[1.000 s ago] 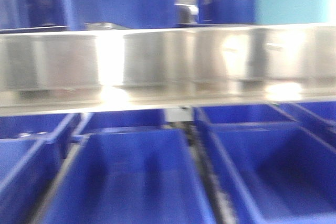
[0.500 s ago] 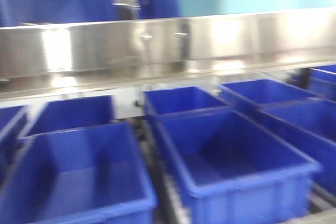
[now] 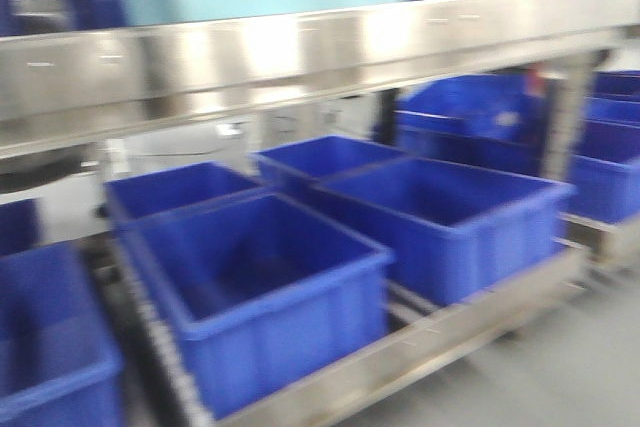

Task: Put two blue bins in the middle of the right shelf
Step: 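Hold the teal bin with both grippers while the base turns away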

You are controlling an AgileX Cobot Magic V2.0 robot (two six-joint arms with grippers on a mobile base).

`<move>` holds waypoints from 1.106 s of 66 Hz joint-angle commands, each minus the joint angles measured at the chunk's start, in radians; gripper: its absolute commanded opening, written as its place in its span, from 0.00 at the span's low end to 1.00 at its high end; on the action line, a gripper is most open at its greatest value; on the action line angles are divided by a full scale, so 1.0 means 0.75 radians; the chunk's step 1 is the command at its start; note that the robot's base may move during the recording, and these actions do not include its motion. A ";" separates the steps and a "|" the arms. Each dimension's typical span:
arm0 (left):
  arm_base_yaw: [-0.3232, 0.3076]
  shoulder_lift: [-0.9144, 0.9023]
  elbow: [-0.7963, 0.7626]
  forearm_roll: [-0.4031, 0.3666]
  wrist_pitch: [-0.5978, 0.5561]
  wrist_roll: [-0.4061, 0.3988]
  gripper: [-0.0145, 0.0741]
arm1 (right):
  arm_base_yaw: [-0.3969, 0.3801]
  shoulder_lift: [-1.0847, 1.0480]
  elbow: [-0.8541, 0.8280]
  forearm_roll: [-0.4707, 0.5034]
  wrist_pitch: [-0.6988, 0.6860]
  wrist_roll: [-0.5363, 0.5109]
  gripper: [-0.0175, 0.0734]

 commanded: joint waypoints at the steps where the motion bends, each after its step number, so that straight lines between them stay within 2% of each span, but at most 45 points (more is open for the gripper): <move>1: -0.007 -0.016 -0.020 -0.089 -0.093 0.002 0.04 | 0.003 -0.011 -0.013 0.041 -0.058 -0.017 0.02; 73: -0.007 -0.016 -0.020 -0.090 -0.096 0.002 0.04 | 0.003 -0.011 -0.013 0.041 -0.058 -0.017 0.02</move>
